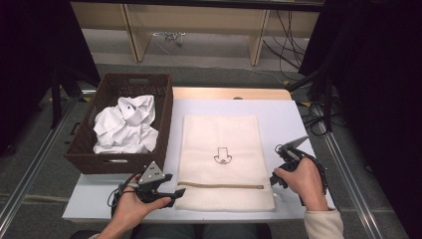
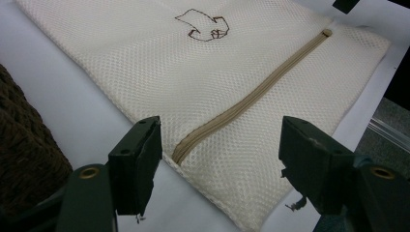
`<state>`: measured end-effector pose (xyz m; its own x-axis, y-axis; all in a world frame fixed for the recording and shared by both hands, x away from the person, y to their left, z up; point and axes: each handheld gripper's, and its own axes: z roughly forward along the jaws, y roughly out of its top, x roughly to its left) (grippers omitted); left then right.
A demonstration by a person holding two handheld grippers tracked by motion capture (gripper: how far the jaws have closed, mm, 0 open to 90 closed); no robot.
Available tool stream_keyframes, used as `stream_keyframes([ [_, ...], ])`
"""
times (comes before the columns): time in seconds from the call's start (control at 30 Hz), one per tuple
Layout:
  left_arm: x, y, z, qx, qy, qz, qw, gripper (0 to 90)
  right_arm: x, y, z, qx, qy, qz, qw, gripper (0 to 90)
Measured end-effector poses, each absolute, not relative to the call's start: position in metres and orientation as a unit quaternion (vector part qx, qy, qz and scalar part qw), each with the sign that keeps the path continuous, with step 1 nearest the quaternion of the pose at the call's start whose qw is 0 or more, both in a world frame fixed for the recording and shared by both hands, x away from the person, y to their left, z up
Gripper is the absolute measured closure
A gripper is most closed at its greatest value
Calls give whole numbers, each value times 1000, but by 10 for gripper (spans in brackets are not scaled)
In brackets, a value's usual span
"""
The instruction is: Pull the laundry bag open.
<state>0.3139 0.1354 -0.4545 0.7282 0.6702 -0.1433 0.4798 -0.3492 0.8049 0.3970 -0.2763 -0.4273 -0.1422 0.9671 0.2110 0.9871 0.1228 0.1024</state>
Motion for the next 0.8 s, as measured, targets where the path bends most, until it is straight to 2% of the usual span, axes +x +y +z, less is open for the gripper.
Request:
stream_keyframes([
  [0.07, 314, 134, -455, 813, 353, 108, 449, 321, 398, -273, -428, -669, -734, -98, 61, 680],
  [0.1, 314, 134, -455, 814, 353, 108, 449, 322, 399, -276, -433, -642, -758, -106, 51, 683],
  [0.17, 314, 133, -456, 813, 356, 107, 449, 324, 400, -270, -434, -666, -738, -88, 70, 691],
  [0.27, 314, 132, -456, 813, 352, 106, 452, 327, 403, -270, -441, -637, -764, -92, 55, 699],
  [0.37, 313, 132, -455, 815, 351, 108, 448, 330, 403, -263, -441, -657, -746, -78, 70, 704],
  [0.4, 313, 132, -455, 815, 351, 107, 448, 331, 404, -265, -445, -638, -763, -88, 57, 706],
  [0.47, 313, 132, -455, 815, 351, 107, 448, 332, 404, -260, -443, -661, -743, -74, 70, 709],
  [0.5, 314, 132, -456, 815, 349, 104, 451, 332, 406, -264, -447, -629, -771, -88, 54, 711],
  [0.63, 313, 131, -456, 815, 356, 103, 446, 333, 405, -259, -447, -644, -759, -76, 61, 719],
  [0.8, 313, 130, -457, 817, 349, 107, 447, 335, 403, -254, -450, -646, -758, -79, 45, 740],
])
